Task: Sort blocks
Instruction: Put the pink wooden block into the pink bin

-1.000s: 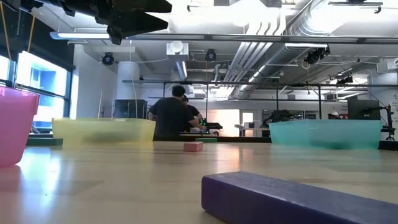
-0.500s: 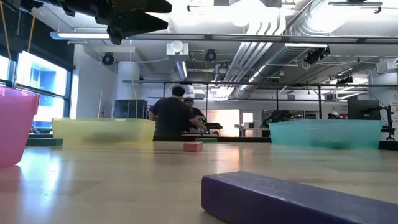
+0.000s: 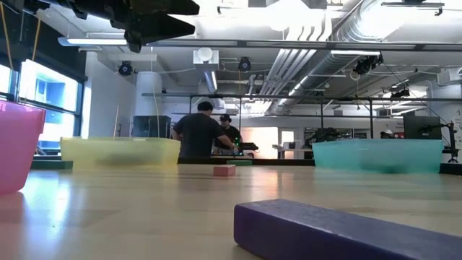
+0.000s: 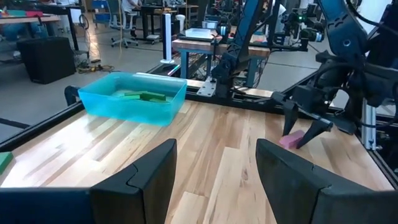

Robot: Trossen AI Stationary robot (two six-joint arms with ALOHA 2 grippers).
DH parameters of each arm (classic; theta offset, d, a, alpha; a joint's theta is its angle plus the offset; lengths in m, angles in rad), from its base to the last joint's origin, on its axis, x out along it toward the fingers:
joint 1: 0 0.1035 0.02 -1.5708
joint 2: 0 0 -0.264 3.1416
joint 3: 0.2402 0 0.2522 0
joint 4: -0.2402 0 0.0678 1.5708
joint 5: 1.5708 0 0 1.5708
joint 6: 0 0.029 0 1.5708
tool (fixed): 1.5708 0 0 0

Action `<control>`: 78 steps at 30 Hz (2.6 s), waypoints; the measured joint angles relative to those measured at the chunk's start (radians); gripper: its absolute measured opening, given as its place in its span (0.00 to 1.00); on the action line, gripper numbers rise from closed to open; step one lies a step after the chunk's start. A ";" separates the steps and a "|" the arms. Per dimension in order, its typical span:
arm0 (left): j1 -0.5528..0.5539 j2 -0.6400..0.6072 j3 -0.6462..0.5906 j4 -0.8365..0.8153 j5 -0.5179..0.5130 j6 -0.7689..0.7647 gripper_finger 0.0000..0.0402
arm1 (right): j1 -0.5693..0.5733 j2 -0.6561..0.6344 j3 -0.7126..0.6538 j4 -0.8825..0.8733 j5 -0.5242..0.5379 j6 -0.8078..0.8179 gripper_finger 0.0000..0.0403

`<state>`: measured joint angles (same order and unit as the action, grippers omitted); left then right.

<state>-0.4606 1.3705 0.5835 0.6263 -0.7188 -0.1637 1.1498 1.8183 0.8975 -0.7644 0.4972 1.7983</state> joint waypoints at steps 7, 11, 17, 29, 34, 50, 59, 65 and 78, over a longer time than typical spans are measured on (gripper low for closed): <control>-0.027 0.097 0.000 0.195 0.003 0.110 0.51 | -0.006 0.036 -0.005 0.101 0.298 0.023 0.18; -0.033 0.232 0.000 0.382 0.048 0.166 0.51 | -0.048 0.030 -0.004 0.221 0.628 -0.073 0.18; -0.030 0.484 0.043 0.784 0.105 0.242 0.51 | -0.161 0.030 -0.004 0.566 0.948 -0.457 0.18; -0.020 0.745 0.325 0.821 0.339 0.400 0.51 | -0.292 0.020 -0.004 1.503 0.659 -1.597 0.18; -0.012 0.744 0.326 0.827 0.377 0.376 0.51 | -0.274 0.019 -0.002 1.976 0.549 -2.112 0.18; 0.002 0.743 0.475 0.707 0.586 0.331 0.59 | -0.365 0.019 -0.002 2.115 0.275 -2.244 0.18; 0.001 0.743 0.526 0.702 0.576 0.323 0.62 | -0.365 0.019 -0.002 2.092 0.279 -2.244 0.18; 0.001 0.743 0.537 0.693 0.575 0.322 0.58 | -0.363 0.018 -0.002 2.092 0.297 -2.244 0.18; 0.001 0.743 0.537 0.655 0.589 0.325 0.20 | -0.362 0.017 -0.002 2.057 0.358 -2.241 0.33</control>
<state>-0.4601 2.1139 1.1210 1.2811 -0.1299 0.1615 0.7880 1.8355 0.8959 1.2930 0.8553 -0.4432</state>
